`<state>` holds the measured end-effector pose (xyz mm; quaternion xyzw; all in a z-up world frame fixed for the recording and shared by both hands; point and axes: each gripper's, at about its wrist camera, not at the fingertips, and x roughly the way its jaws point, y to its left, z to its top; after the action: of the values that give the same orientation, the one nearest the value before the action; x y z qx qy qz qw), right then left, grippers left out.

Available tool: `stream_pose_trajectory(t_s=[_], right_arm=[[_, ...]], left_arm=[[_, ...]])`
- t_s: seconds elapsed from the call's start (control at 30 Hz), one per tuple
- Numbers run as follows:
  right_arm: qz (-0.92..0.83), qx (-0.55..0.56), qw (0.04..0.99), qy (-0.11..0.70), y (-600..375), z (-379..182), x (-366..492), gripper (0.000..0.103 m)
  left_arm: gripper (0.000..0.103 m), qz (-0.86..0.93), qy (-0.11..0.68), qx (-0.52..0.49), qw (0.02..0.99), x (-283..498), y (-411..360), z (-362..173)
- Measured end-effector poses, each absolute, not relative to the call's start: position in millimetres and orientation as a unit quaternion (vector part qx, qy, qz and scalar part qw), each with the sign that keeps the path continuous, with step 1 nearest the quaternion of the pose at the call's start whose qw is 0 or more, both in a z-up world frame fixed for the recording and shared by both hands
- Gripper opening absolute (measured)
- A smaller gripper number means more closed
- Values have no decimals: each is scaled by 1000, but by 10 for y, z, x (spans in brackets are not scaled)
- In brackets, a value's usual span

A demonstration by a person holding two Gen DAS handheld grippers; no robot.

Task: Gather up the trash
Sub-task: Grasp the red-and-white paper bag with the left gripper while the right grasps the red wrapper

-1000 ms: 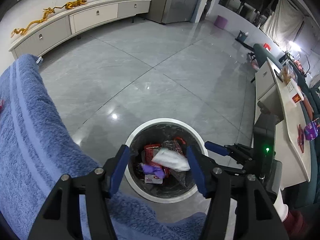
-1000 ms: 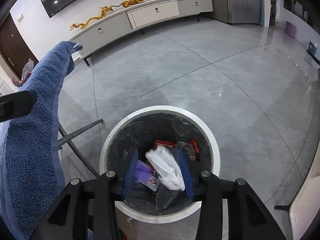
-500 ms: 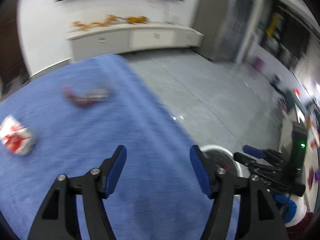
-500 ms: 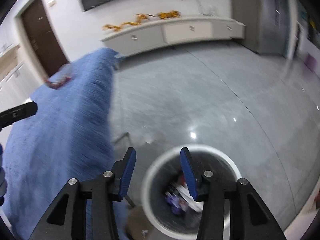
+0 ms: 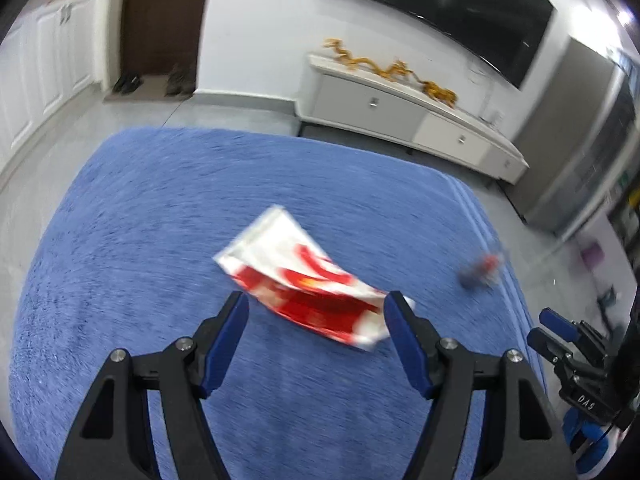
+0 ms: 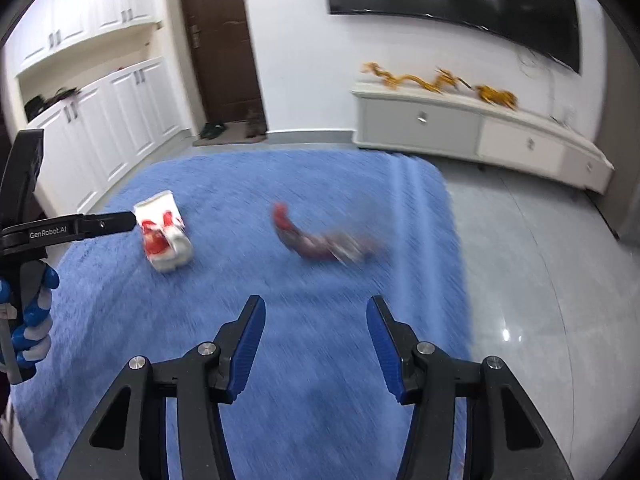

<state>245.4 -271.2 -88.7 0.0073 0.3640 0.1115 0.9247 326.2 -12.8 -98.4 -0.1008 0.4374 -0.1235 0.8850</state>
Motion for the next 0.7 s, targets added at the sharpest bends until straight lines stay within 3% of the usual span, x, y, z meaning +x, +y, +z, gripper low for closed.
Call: stream_pose_trajectory(t_s=[0.37, 0.4, 0.47, 0.53, 0.57, 0.7], right_arm=[[131, -16, 917, 377, -2341, -1093, 3193, 51], [130, -12, 916, 379, -2353, -1113, 3214, 49], [131, 0, 913, 387, -2405, -1170, 3258, 27], [130, 9, 914, 384, -2462, -1170, 3248, 17], [133, 17, 915, 380, -2504, -1153, 3212, 12], [137, 26, 918, 371, -2618, -1092, 3008, 10]], left_arm=[[66, -124, 484, -192, 845, 3804, 67, -1295], [61, -121, 487, -201, 841, 3837, 41, -1316], [48, -115, 488, -212, 839, 3916, 28, -1335], [16, -120, 491, -226, 833, 3961, 15, -1345], [15, -123, 494, -236, 828, 3975, 11, -1357], [9, -131, 483, -223, 837, 3881, -85, -1256]])
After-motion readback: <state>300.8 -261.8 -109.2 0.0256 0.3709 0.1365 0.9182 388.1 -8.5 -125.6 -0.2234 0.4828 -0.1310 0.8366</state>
